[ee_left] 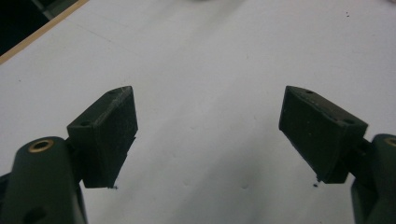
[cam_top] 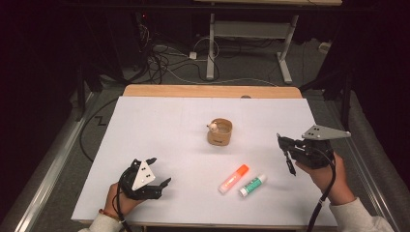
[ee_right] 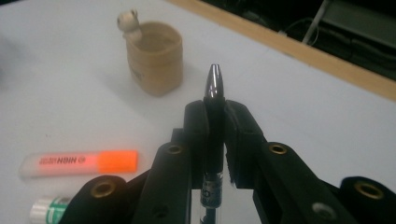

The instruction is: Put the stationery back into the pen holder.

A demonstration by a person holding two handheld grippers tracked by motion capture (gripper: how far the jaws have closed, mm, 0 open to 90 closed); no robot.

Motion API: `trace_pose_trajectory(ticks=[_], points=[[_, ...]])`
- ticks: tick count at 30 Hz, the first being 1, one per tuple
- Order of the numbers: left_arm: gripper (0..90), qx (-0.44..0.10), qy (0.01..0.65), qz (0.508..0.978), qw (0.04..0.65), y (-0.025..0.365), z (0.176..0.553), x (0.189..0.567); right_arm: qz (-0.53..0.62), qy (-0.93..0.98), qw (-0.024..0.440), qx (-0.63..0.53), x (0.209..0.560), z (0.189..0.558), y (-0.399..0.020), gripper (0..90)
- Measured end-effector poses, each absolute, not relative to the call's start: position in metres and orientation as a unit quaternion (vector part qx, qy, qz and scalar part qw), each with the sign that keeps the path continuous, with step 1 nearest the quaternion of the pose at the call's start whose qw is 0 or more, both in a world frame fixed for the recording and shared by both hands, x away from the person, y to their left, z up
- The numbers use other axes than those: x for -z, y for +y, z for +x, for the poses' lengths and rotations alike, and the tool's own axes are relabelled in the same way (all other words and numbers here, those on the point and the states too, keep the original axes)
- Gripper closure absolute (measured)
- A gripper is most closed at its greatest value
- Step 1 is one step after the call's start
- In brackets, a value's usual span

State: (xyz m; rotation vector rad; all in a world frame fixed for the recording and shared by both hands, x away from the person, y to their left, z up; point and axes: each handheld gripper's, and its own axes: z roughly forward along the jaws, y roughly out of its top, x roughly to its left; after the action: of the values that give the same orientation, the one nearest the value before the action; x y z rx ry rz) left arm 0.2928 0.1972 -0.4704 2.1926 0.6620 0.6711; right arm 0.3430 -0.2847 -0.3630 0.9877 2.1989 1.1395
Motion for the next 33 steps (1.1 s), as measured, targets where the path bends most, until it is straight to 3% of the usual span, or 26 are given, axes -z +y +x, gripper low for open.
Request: trace_pose_trajectory(ticks=[13,33], points=[[18.8,-0.26,0.257,0.855,0.367,0.197,0.293,0.472,0.329,0.751,0.249,-0.515,0.351,0.357,-0.275,80.6],[18.8,-0.258,0.258,0.856,0.365,0.198,0.292,0.473,0.257,0.716,0.255,-0.598,0.338,0.392,-0.22,80.5]])
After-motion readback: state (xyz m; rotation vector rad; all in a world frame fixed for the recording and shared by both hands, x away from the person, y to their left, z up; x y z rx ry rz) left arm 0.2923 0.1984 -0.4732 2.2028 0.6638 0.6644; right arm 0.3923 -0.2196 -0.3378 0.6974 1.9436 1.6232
